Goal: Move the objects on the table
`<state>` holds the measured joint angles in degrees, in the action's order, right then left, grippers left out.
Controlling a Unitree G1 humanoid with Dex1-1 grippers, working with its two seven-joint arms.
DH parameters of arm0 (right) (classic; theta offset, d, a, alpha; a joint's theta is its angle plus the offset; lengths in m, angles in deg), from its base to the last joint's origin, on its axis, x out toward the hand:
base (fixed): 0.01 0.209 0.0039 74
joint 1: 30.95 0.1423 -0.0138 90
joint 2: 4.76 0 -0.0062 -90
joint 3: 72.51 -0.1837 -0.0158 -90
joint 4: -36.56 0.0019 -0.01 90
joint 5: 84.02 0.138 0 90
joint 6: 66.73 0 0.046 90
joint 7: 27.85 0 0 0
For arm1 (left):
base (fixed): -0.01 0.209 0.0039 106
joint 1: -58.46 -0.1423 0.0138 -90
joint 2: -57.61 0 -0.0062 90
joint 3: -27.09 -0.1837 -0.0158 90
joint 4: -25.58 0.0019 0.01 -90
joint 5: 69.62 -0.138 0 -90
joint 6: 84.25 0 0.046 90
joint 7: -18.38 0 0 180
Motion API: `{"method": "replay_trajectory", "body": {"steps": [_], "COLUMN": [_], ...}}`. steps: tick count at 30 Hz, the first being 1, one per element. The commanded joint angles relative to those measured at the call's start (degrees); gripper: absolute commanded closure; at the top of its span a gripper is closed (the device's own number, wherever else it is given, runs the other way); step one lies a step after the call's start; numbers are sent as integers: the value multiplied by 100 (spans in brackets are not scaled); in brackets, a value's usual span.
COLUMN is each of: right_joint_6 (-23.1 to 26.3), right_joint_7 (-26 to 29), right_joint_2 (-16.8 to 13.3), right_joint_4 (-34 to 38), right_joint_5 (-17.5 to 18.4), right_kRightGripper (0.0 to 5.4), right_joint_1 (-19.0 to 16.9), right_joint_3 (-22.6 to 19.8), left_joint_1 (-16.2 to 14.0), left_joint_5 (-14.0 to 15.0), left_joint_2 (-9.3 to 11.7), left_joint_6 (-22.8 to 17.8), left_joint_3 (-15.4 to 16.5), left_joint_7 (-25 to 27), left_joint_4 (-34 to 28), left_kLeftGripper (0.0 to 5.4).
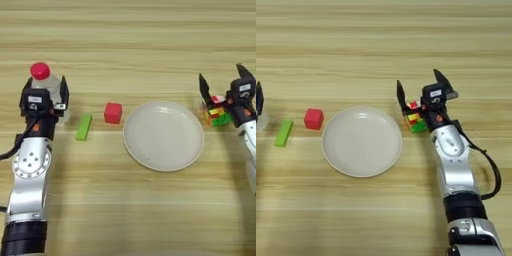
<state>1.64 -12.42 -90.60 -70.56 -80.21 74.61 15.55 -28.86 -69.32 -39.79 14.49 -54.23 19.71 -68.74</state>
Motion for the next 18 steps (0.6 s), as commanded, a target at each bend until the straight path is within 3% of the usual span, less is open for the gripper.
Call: {"method": "replay_trajectory", "body": {"steps": [1,12,18], "right_joint_6": [-19,77,147], "right_joint_7": [512,1686,1967], "right_joint_2": [4,-215,-292], "right_joint_4": [464,1281,1352], "right_joint_5": [86,80,-101], "right_kRightGripper": [0,0,0], "right_joint_1": [-250,-840,-944], "right_joint_3": [374,1259,1624], "left_joint_1": [131,204,254], "left_joint_5": [-40,20,41], "left_joint_2": [93,40,-25], "left_joint_6": [-123,-347,-520], "left_joint_3": [-28,-237,-474], "left_joint_7": [38,257,415], "left_joint_4": [-291,-494,-672], "left_kLeftGripper": [215,215,215]}}
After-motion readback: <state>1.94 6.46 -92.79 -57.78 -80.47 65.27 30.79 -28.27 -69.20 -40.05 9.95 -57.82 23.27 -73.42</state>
